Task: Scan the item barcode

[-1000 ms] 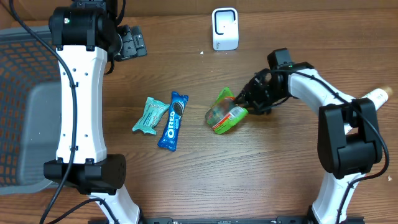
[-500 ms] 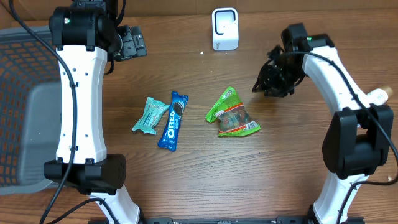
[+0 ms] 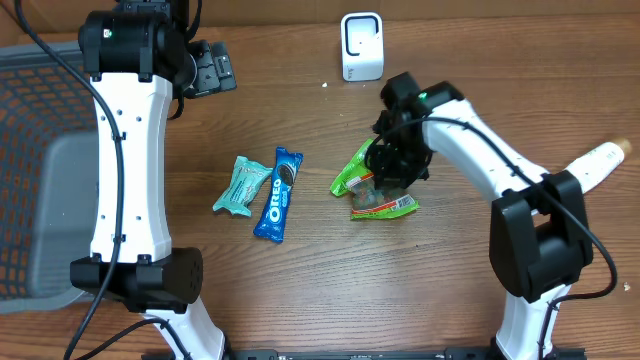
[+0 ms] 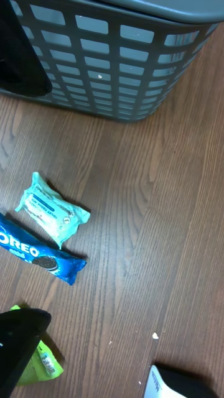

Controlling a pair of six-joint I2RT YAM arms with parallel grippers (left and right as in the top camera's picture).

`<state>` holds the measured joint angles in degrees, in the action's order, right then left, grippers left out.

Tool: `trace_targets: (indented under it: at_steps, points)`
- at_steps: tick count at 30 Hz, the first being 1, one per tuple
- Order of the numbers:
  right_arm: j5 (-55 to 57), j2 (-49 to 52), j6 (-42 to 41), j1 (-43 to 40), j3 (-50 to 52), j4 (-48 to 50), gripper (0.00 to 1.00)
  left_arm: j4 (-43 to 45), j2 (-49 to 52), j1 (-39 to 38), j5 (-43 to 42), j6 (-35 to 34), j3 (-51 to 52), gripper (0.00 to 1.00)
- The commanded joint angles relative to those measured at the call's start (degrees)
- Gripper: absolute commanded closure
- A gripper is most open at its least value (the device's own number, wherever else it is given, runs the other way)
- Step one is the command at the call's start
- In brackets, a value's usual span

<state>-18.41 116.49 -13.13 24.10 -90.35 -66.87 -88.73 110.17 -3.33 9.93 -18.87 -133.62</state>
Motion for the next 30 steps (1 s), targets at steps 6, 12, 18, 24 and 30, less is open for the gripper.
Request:
trace_targets:
  at_steps: [6,12,18,24,30]
  points:
    - [6.4,1.8,-6.4,1.3,5.4,9.8,0.7,0.1,0.0,0.1,0.7,0.9,0.1,0.0]
    - [4.1,3.9,-3.1,1.3,5.4,10.6,0.37,0.1,0.0,0.1,0.7,0.9,0.1,0.0]
    - [4.0,3.9,4.4,0.5,3.5,15.0,0.18,0.1,0.0,0.1,0.7,0.9,0.1,0.0]
    - [1.9,3.6,8.3,-0.7,-3.7,10.1,0.09,0.1,0.0,0.1,0.7,0.9,0.1,0.0]
    - [-6.1,3.1,6.3,0.0,-13.9,-0.8,0.34,0.1,0.0,0.0,0.7,0.9,0.1,0.0]
